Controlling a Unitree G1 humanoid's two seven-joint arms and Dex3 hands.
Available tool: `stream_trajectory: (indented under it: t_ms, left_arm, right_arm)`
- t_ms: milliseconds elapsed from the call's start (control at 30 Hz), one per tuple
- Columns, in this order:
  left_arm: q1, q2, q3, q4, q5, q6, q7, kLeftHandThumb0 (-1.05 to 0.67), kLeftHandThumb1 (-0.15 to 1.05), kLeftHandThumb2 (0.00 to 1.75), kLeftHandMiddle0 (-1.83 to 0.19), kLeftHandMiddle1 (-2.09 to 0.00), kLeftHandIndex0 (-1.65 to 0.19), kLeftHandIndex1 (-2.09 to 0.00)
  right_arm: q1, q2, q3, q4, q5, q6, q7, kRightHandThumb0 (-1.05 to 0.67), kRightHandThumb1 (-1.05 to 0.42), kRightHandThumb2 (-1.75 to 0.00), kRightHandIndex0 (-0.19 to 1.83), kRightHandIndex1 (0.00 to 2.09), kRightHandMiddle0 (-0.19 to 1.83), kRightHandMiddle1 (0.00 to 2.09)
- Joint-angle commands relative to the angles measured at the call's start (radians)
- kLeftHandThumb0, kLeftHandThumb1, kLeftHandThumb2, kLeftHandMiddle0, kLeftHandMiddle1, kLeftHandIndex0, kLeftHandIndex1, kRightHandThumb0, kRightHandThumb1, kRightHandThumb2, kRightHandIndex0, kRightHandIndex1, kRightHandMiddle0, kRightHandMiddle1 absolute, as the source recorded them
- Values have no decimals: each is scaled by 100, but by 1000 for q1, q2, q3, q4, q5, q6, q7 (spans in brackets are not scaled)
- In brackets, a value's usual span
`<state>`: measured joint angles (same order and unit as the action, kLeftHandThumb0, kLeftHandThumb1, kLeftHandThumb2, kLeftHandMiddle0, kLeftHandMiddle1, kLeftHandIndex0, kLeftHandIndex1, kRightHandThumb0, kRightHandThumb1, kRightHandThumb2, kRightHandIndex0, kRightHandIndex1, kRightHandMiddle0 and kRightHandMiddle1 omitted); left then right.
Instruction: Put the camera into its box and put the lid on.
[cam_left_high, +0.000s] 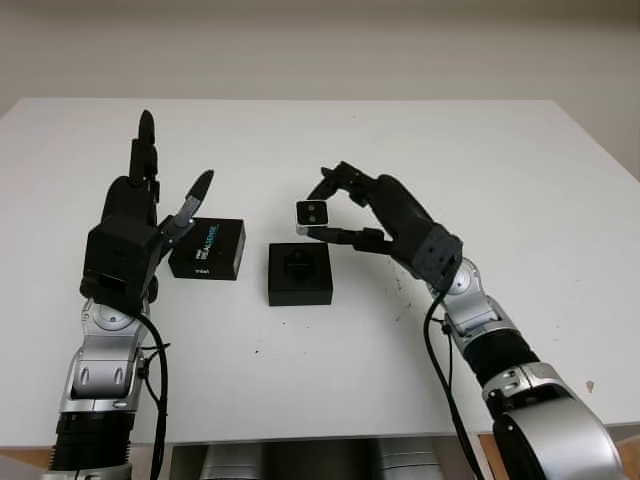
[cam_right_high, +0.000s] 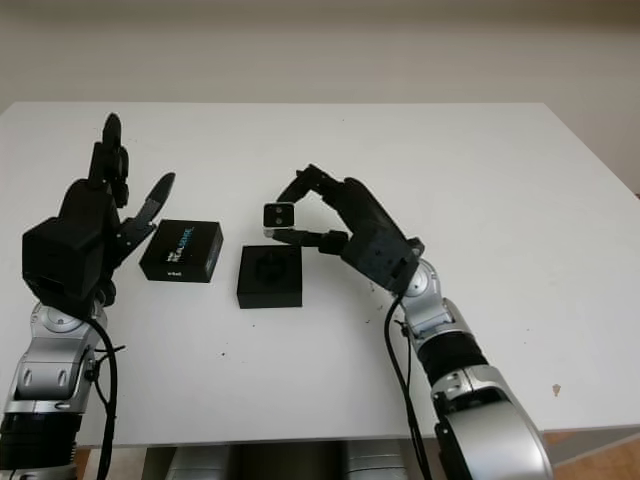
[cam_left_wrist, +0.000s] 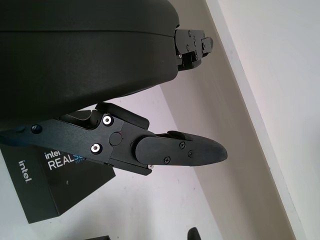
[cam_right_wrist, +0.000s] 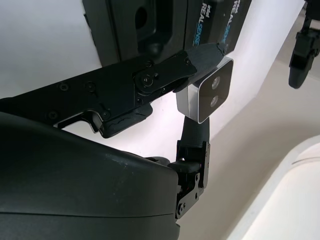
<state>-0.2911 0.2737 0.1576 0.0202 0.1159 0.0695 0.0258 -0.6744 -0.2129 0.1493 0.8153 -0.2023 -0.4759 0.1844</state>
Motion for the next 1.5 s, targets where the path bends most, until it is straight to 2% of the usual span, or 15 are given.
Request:
stream_trajectory:
  t_ms: [0, 433, 1467]
  left_arm:
    - [-1, 0, 1, -17, -4, -1, 0, -58, 105, 31, 9, -5, 11, -5]
    - [1, 1, 0, -21, 11, 7, 6, -61, 105, 30, 8, -6, 10, -6]
    - [3, -1, 0, -23, -3, 9, 2, -59, 105, 30, 10, -5, 12, -5]
  right_arm:
    - [5, 9, -4, -9, 12, 16, 9, -53, -103, -6, 23, 4, 44, 151]
    - [17, 35, -1, 46, 15, 36, 1, -54, -102, -5, 23, 5, 45, 157]
    - [87, 54, 27, -32, -24, 40, -42, -50, -103, -5, 25, 6, 41, 157]
